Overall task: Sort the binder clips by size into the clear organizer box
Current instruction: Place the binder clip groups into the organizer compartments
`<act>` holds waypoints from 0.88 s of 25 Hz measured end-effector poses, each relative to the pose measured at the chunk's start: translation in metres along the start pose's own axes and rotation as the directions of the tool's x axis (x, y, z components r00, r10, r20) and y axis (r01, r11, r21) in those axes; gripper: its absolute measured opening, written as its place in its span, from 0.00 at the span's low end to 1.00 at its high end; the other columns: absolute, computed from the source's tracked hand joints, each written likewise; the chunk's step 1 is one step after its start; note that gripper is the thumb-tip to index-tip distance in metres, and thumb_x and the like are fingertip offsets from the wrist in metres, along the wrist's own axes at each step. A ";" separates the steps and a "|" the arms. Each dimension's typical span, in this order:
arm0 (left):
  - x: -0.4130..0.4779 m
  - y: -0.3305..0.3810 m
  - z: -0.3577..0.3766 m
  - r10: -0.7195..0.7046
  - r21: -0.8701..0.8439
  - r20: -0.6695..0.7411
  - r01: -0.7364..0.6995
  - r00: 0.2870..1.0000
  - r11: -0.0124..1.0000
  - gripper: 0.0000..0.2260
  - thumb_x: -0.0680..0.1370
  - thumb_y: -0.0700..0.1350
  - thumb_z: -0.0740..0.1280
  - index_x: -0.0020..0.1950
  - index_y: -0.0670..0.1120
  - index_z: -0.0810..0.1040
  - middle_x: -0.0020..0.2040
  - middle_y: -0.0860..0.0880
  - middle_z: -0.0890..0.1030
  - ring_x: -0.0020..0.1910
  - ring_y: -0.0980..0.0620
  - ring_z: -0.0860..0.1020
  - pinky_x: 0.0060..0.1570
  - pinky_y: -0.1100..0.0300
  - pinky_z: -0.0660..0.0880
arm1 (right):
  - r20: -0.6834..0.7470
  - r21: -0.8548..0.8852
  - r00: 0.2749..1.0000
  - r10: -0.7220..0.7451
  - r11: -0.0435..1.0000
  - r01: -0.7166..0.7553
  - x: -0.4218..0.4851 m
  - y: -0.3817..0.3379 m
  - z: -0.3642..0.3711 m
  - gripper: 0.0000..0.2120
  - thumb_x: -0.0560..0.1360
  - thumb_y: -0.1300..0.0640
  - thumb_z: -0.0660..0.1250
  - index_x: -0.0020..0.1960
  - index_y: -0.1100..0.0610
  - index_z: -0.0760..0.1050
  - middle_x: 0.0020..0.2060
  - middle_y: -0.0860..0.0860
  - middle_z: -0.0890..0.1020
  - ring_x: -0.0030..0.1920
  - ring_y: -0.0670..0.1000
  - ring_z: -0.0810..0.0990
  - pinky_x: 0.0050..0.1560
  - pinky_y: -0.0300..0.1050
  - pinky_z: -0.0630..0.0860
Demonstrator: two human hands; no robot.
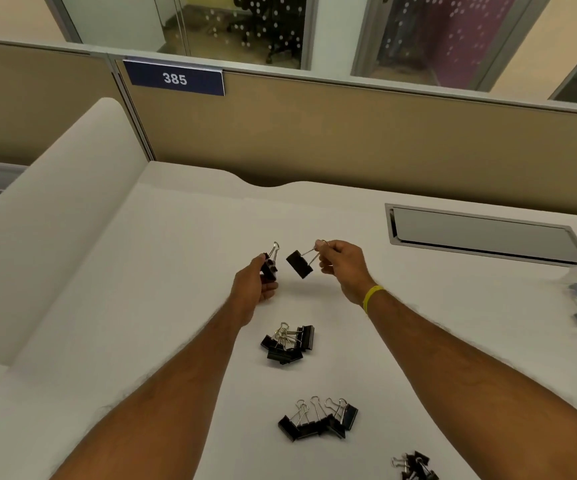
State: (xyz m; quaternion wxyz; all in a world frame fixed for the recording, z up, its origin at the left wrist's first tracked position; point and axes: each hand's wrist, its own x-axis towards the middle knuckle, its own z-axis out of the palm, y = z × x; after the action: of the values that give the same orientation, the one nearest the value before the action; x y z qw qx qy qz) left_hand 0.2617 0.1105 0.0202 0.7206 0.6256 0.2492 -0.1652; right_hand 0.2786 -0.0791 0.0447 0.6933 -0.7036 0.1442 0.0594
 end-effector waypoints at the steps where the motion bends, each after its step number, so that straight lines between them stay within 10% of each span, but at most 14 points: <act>1: -0.006 -0.001 0.005 -0.031 -0.056 0.056 0.034 0.998 0.998 0.18 0.82 0.54 0.58 0.55 0.41 0.79 0.44 0.44 0.79 0.41 0.47 0.79 0.42 0.56 0.77 | 0.004 0.020 0.999 0.032 0.999 -0.032 -0.006 0.000 -0.005 0.10 0.77 0.54 0.68 0.44 0.61 0.79 0.33 0.52 0.77 0.36 0.49 0.75 0.42 0.44 0.76; 14: -0.106 -0.038 0.111 -0.112 -0.232 0.396 0.218 0.911 0.948 0.18 0.83 0.49 0.55 0.65 0.40 0.74 0.55 0.35 0.79 0.48 0.39 0.83 0.47 0.51 0.81 | -0.239 0.100 0.971 0.003 0.995 0.021 -0.086 0.001 -0.058 0.07 0.81 0.53 0.62 0.55 0.54 0.76 0.48 0.49 0.79 0.45 0.46 0.78 0.46 0.37 0.75; 22: -0.159 -0.062 0.198 -0.053 0.024 0.349 0.048 0.936 0.999 0.15 0.84 0.50 0.54 0.59 0.44 0.77 0.56 0.41 0.81 0.57 0.44 0.79 0.57 0.50 0.78 | -0.420 0.104 0.907 0.026 0.994 0.019 -0.121 0.018 -0.125 0.09 0.81 0.53 0.61 0.59 0.51 0.75 0.49 0.44 0.79 0.50 0.47 0.78 0.46 0.37 0.75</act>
State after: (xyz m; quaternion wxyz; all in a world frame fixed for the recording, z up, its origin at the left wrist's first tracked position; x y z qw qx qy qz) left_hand 0.1270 -0.1062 0.0777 0.7443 0.5849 0.1323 -0.2939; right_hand 0.1438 -0.1885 0.0657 0.6819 -0.6620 0.2945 -0.1000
